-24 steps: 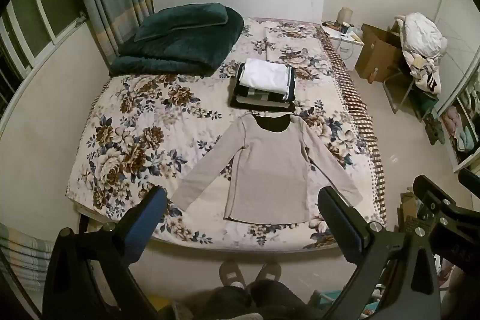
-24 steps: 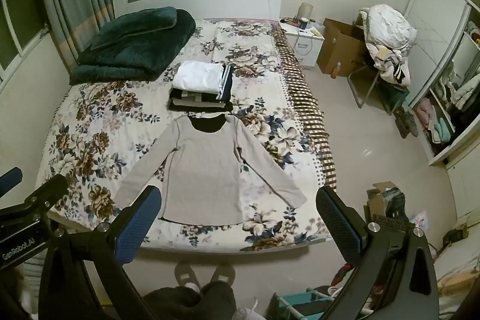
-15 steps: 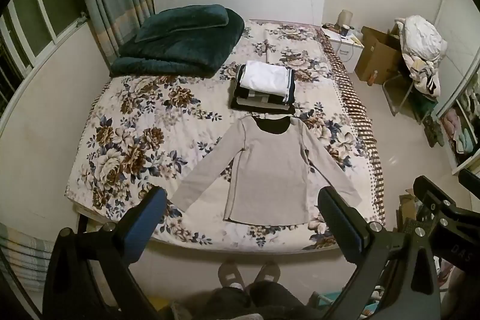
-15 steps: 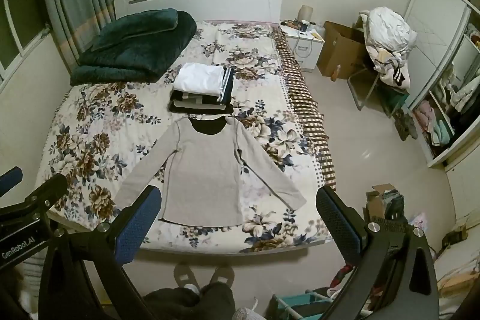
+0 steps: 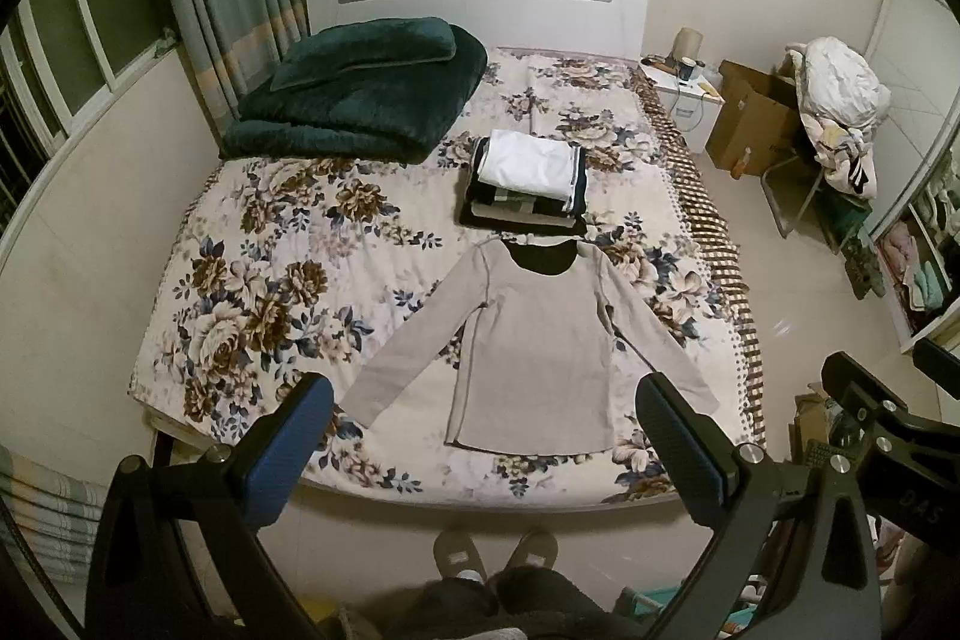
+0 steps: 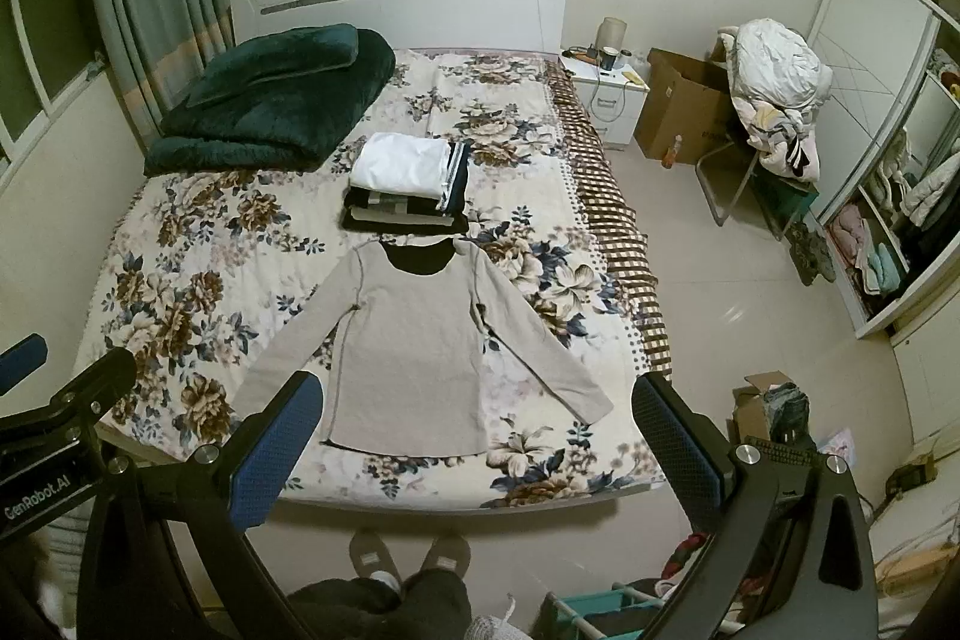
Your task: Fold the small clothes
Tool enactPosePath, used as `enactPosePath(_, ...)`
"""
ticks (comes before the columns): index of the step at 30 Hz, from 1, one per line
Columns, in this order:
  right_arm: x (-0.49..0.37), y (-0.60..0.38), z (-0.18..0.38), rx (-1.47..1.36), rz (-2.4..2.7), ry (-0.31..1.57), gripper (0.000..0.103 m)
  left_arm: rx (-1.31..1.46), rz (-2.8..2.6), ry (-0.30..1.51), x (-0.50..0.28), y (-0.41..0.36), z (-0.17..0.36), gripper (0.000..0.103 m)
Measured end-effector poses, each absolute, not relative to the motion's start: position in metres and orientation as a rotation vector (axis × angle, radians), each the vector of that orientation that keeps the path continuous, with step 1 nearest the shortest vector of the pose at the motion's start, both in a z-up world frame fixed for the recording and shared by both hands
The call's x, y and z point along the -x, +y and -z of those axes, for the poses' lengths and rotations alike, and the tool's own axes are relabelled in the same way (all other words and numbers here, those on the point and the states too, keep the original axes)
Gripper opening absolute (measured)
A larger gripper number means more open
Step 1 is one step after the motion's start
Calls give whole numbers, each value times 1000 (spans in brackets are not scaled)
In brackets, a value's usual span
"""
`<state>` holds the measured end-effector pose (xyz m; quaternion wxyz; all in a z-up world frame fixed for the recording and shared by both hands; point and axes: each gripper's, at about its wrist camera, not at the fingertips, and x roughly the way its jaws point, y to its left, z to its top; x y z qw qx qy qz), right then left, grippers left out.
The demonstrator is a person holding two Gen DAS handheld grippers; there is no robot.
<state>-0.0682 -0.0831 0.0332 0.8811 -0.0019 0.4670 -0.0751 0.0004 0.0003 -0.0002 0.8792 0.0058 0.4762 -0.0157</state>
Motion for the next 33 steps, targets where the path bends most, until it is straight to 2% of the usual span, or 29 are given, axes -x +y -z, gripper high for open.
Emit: enactPosePath(33, 78, -83, -41, 1, 155, 956, 103, -5, 36, 976, 1, 1, 0, 103)
